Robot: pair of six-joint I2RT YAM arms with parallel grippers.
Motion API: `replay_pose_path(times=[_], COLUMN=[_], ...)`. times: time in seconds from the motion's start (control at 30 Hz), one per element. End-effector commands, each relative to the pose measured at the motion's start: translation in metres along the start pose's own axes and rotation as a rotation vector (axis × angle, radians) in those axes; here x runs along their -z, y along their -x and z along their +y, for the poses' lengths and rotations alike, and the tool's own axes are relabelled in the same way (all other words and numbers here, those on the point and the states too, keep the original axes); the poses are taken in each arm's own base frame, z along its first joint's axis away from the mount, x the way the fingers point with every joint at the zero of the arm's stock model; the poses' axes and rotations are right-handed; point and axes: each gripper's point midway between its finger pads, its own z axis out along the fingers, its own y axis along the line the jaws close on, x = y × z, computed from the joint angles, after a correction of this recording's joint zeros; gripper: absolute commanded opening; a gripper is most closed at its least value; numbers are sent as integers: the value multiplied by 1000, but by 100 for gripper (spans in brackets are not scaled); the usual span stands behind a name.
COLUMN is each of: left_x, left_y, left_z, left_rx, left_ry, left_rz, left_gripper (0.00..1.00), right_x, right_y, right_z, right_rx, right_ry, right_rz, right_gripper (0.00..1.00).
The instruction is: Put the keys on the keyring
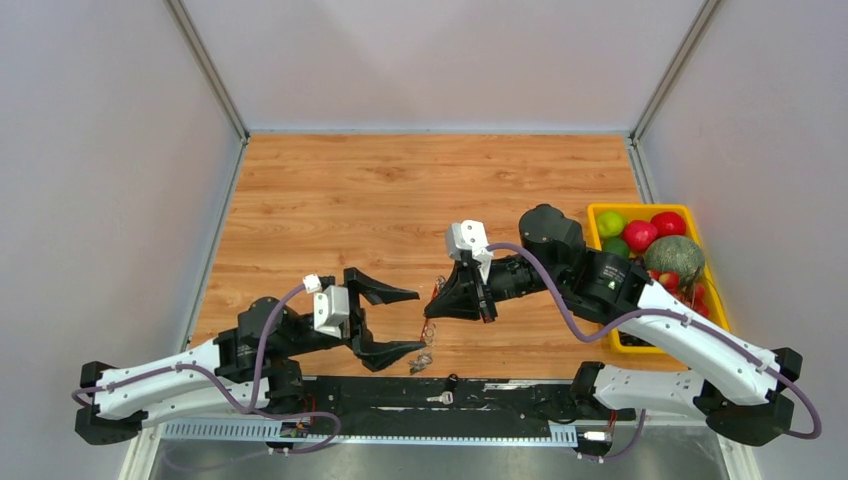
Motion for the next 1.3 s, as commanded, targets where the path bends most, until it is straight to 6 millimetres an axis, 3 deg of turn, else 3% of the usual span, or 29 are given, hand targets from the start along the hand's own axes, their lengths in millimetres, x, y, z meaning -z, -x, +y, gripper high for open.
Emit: replay_pose_path(times=[0.0,0.4,0.77,1.27], left_x=[-2,-9,-10,-6], left_y=[16,13,16,26], left_z=[-8,-23,-23,-17], left_rx=[-50,-57,-64,-61], left_ry=[-54,-145,-148,-104], left_rz=[-81,-71,-76,-115], left_gripper=[85,43,32,36], right_x=[3,1,-1,-6], right_y=[28,32,34,27], right_z=[13,17,23,24], right_rx=[99,114,130,131], right_ry=[61,79,97,101], right_rz=[-73,-79,-82,-65], right_gripper=[0,0,0,0])
